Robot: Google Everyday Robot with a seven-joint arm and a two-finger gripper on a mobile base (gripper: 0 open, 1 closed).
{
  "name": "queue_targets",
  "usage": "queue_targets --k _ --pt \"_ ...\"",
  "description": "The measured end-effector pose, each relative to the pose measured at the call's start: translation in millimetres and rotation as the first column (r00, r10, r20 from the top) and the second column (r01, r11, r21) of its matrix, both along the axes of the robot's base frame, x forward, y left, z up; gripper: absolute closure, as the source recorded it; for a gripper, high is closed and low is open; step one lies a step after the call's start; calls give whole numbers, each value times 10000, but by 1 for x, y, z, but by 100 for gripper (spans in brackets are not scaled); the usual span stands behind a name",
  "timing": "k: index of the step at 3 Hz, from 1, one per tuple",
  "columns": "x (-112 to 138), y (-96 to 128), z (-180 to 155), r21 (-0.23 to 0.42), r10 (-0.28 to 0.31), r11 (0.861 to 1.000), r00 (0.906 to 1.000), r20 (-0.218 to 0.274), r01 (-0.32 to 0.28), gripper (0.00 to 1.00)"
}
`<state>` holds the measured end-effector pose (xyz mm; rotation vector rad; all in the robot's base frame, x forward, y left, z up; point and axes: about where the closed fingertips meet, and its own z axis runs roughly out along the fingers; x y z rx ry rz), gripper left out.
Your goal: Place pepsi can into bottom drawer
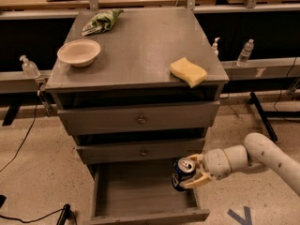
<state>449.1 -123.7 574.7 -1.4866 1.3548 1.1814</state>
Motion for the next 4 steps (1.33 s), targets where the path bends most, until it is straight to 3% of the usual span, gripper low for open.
queue_targets --k 1,2,3,4 --pt "9 -14 -51 49 -1571 9875 9861 -538 1576 100" --pt "9 -37 -134 -306 -3475 9376 9312 -1098 3463 100" --pt "22 -54 -207 -1031 -4848 8739 8676 -1104 4751 100" --pt "22 -54 -207 -1026 -4838 8744 8683 -1099 4742 100"
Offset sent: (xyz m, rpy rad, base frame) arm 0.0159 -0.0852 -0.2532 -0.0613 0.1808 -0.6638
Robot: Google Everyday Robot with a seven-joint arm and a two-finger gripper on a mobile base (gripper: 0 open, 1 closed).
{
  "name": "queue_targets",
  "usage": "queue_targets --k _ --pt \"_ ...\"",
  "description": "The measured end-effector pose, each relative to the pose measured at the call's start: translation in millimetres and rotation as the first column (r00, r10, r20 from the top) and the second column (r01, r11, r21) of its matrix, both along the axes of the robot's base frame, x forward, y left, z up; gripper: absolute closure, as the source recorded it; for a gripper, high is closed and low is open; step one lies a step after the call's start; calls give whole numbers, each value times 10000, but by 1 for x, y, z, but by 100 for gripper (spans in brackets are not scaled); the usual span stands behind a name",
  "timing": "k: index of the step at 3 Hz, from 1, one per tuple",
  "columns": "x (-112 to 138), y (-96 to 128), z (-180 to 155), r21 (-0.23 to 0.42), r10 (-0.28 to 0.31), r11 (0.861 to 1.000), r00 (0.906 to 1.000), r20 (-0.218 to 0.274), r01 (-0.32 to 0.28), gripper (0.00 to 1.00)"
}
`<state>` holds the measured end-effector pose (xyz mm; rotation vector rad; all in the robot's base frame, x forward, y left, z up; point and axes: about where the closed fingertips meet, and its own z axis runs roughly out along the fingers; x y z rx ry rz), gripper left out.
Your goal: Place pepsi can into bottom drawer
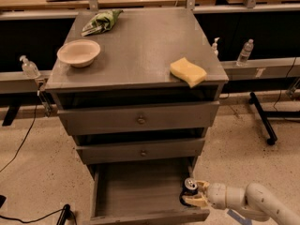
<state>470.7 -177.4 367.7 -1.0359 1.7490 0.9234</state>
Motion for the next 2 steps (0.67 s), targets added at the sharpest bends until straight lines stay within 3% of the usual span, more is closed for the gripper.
queue_targets --k 1,2 --pt "33 33 -15 -346 619 9977 9937 932 -589 100" --pt "80 73 -39 -190 950 9955 9860 1369 -932 100"
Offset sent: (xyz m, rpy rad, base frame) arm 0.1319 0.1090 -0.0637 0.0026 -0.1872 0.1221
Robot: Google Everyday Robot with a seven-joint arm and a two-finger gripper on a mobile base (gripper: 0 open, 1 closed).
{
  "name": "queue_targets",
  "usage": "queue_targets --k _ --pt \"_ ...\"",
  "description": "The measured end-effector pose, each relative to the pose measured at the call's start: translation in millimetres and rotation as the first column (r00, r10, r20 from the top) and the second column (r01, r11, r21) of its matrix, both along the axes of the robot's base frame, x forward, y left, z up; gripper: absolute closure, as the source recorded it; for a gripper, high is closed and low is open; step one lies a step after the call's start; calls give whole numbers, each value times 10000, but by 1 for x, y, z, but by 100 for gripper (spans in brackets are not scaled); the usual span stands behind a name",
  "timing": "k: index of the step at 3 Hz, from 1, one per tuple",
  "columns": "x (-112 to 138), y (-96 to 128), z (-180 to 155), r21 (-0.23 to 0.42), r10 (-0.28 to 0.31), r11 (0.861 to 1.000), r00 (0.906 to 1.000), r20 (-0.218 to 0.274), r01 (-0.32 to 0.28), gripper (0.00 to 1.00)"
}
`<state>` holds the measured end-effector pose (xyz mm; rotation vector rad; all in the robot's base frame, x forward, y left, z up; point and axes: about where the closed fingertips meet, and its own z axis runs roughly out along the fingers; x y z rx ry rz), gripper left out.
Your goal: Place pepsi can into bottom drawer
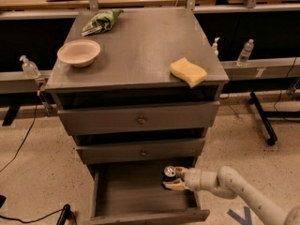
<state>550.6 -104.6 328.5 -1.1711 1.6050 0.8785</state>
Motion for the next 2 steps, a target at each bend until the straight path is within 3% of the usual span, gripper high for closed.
queue_targets --k 1,2 --pt "27 43 -39 -221 720 9972 9971 235 -714 100" --pt "36 58 -64 -248 1503 9885 9870 576 -1491 100"
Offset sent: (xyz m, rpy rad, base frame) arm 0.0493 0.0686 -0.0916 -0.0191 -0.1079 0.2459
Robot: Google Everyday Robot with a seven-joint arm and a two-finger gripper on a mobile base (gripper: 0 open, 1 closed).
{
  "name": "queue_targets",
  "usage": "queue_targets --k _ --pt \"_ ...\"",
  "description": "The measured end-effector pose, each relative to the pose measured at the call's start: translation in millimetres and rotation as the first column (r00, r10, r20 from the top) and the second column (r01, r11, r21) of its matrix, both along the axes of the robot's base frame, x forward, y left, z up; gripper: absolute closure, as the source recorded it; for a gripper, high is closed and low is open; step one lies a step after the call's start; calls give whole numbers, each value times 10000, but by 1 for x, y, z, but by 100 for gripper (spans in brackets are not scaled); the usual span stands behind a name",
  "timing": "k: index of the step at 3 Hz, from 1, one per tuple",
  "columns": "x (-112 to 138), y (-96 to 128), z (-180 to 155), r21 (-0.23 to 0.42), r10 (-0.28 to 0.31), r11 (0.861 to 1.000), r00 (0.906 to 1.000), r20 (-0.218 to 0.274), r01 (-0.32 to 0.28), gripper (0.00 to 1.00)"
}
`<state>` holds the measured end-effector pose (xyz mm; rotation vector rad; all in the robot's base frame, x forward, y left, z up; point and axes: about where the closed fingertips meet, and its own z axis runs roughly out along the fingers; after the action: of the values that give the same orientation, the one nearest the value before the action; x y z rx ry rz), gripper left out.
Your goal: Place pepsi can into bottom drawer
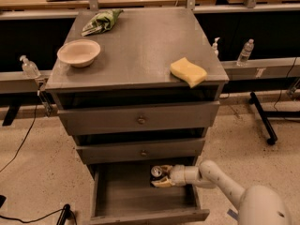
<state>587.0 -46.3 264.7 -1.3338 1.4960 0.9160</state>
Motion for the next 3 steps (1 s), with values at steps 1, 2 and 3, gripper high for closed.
queue_targets --k 1,2,3 --pt "3 13 -29 -507 665 9967 9961 573 -636 100" --pt "5 15 -33 -599 749 9957 9947 704 -708 100" --pt "0 17 -43 -762 736 9948 9947 714 -681 100"
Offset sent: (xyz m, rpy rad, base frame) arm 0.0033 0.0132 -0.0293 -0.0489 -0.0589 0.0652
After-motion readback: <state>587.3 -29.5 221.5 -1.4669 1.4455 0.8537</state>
